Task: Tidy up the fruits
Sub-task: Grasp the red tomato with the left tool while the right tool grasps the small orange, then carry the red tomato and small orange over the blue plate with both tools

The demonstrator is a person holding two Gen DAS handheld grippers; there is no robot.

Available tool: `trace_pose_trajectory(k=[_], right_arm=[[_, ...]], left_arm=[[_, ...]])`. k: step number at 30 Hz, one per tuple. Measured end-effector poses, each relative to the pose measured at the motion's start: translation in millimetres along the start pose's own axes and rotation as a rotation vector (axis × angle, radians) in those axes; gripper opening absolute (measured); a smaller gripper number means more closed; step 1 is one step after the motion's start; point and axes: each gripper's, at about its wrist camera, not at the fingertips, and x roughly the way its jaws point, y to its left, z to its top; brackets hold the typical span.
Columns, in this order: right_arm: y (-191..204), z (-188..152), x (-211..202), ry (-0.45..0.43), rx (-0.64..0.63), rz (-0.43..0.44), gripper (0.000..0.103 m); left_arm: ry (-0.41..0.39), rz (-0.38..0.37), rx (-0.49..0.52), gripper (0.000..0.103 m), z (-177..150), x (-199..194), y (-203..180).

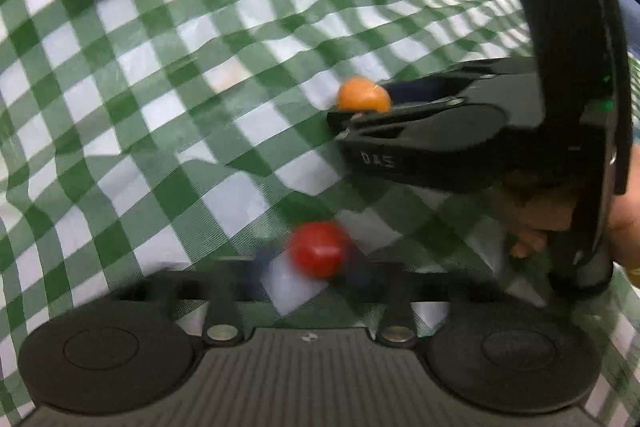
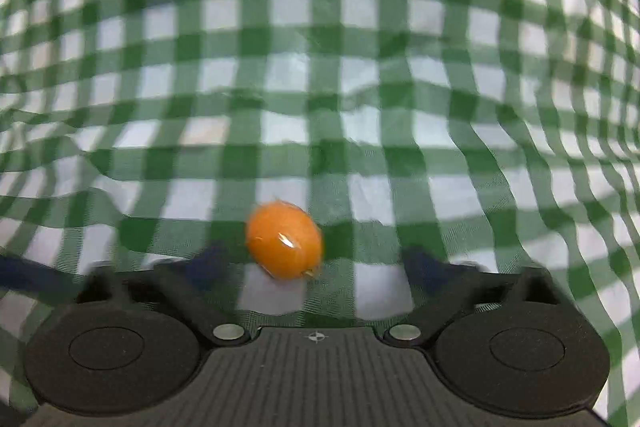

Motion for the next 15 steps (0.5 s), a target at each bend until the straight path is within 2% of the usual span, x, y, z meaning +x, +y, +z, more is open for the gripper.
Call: trace_pose_trajectory(k=[1,4,10,15], right_arm=[[4.0,-0.3,-2.5,0.002,-0.014,-0.012,0.037],[8.7,-2.8,-8.8,0.014,-0.012,-0.037,0.037],[-3.7,-4.3,-51.5,-0.010,0.109,-0.084,0.037],[6.7,-12.7,-126.8,-0.038,0.170,-0.104,0.037]], left_arm=[[-0.006,-0.012,-0.008,0.031,-0.6,-3.5,-0.4],[-0.015,-0.003,-0.019,0.031,-2.6,-16.5,-3.3],[-0.031,-0.005,-0.089,0.032,-17.6,-75.5,3.1],[-0.043,0.034,-0.129,0.032,-44.5,-144.9,7.2]])
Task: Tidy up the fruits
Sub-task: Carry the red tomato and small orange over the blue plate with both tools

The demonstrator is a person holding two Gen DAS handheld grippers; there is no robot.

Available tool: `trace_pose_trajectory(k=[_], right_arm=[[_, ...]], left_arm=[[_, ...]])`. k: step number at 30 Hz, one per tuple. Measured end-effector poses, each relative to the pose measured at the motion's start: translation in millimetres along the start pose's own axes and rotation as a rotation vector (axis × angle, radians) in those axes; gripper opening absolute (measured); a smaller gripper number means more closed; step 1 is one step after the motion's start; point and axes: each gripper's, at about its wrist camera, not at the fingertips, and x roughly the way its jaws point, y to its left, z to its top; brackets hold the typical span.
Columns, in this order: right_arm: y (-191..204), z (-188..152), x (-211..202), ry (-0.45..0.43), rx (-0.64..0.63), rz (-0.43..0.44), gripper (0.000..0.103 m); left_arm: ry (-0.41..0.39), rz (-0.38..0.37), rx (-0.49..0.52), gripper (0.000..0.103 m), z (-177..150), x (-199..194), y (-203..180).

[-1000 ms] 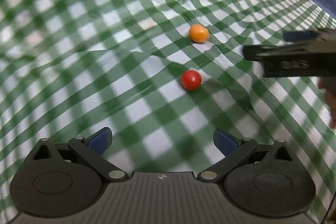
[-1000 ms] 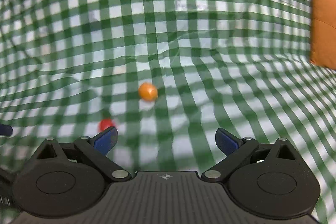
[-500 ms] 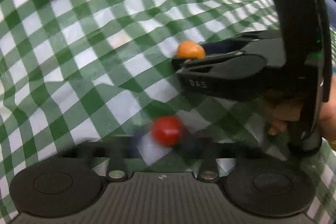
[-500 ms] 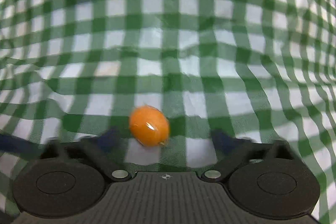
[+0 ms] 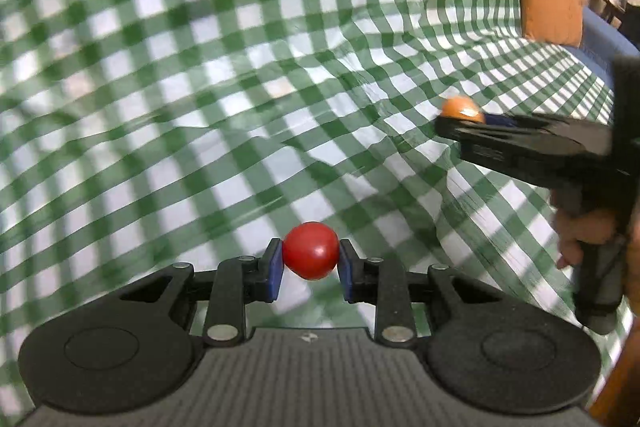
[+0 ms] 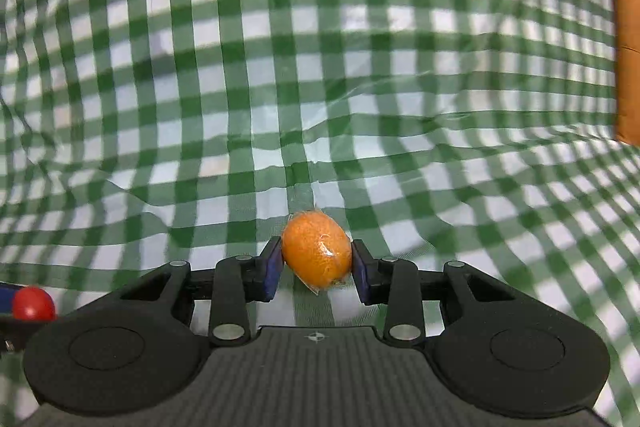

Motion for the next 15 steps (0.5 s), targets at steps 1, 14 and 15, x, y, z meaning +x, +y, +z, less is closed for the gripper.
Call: trace_pose_trajectory(k=[1,14,15], right_arm=[[-2.9,-3.4,-21.4,-0.004,0.012,0.005,0.037],[83.2,-50.3,-250.0,0.007,0.055,0.198,0.038],[92.6,-56.6,-261.9,0.021,0.048,0.215,0.038]], left_arm=[[-0.006,0.011,-0.005,0.032,-6.3,-16.8,1.3],[0.018,0.147,-0.111,0.032,-125.0,-217.8,26.1],[0.031,0.161,-0.125,0.032,-136.4,-229.2,29.9]])
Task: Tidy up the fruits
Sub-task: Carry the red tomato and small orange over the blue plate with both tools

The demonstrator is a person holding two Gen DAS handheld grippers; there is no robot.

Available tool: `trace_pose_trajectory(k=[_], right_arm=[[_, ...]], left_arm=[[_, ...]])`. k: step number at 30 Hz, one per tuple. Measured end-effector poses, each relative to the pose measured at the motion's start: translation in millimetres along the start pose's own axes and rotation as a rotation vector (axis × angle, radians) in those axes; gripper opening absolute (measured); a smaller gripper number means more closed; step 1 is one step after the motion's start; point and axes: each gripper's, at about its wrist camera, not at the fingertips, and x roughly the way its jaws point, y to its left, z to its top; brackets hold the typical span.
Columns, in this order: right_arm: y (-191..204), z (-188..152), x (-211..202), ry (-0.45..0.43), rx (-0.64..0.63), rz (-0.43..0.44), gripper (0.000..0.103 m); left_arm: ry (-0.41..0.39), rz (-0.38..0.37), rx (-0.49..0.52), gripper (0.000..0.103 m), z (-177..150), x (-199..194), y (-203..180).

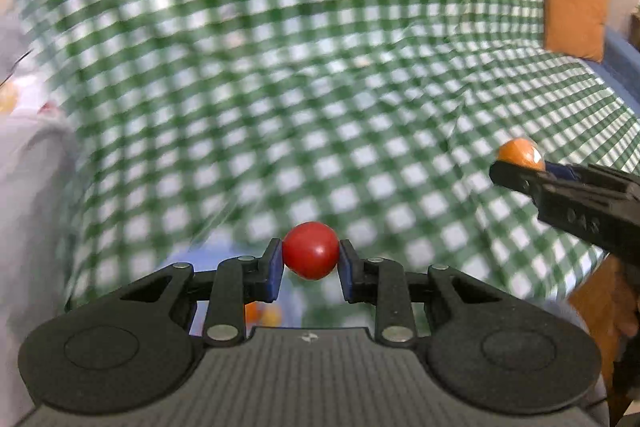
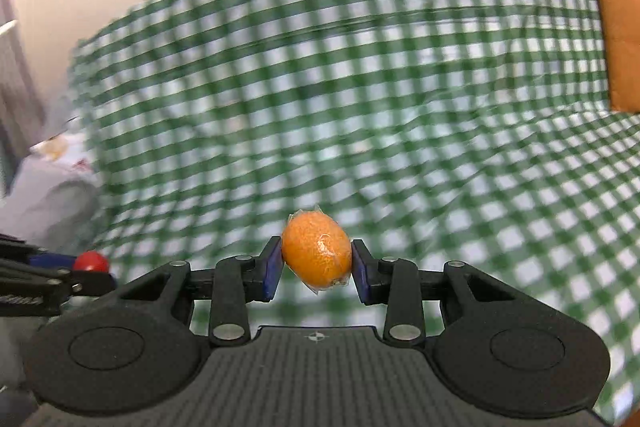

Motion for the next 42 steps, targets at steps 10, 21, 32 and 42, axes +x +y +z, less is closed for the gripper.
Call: trace_pose_trajectory(k=[10,21,32,42], right_arm=[[120.0,-70.7,-86.8,0.126,-0.115,0.195,0.038],[173.6,-112.1,-134.7,0.135,-0.248,0.197,0.038],[189.8,-111.8,-135.1,0.140,-0.341,0.184,0.038],[188.6,-111.7,-126.1,0.165,-0.353,0.169,0.038]], left_arm=[[0.074,0.125,-0.110,0.032,-96.3,-81.2,62.3],[0.059,0.180,-0.165,0.032,-160.6,-122.0,80.5],[0.061,0.170,-0.185,0.032,-169.0,-122.6,85.2],[0.075,0.156,-0.187,0.032,-164.8,-116.4,83.6]])
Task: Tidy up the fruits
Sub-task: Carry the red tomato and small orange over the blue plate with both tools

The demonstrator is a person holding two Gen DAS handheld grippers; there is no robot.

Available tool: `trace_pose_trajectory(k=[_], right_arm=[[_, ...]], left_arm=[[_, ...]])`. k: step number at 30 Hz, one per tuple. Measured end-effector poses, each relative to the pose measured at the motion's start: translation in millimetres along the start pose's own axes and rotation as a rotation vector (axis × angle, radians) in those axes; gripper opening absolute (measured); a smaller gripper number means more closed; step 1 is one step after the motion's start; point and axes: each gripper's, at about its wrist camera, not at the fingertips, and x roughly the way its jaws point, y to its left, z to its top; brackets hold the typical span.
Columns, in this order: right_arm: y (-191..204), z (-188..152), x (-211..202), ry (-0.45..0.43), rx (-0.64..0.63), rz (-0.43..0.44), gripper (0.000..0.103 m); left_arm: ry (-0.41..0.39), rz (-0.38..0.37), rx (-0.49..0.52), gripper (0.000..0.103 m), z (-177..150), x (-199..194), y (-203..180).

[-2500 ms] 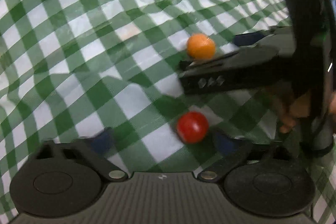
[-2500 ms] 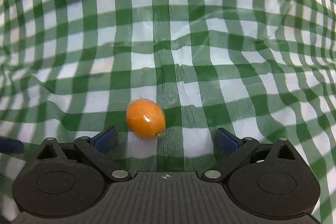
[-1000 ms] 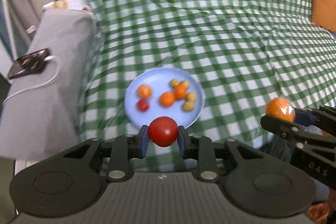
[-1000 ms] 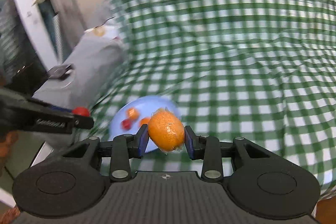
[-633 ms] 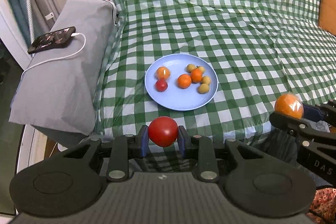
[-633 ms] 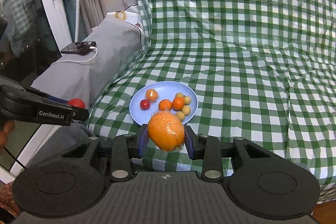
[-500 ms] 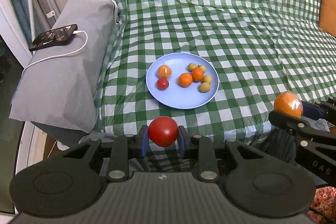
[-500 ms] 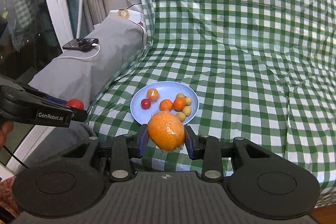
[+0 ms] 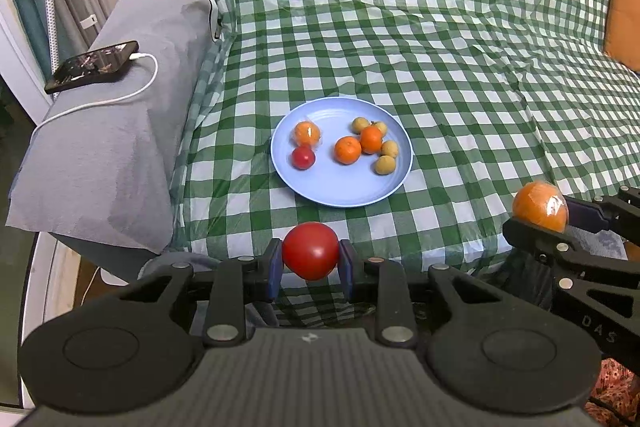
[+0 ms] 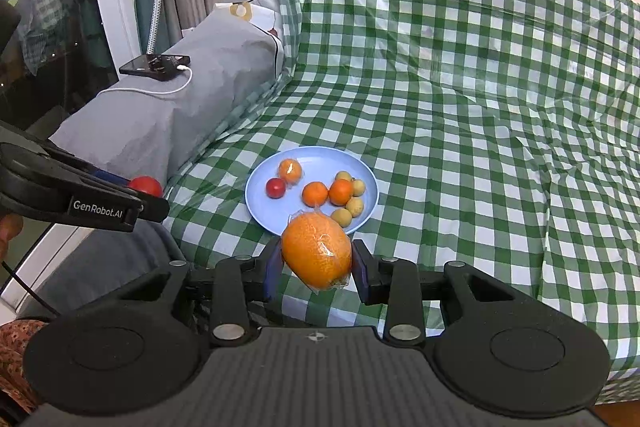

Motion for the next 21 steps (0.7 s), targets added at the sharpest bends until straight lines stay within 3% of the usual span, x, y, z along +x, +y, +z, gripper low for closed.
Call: trace_pose_trajectory(k=[9,21], right_arm=[[-2.9,2.5,17.0,0.041,-0.007,0.002,0.038],[-11.5,21.9,80.4,0.094,0.023,-0.002,0.038]], left_arm=[[0.034,-0.001,-0.014,0.032,8.7,18.3,6.3],[0.055,-0.027,0.015,0.032,55.7,74.7,13.8]])
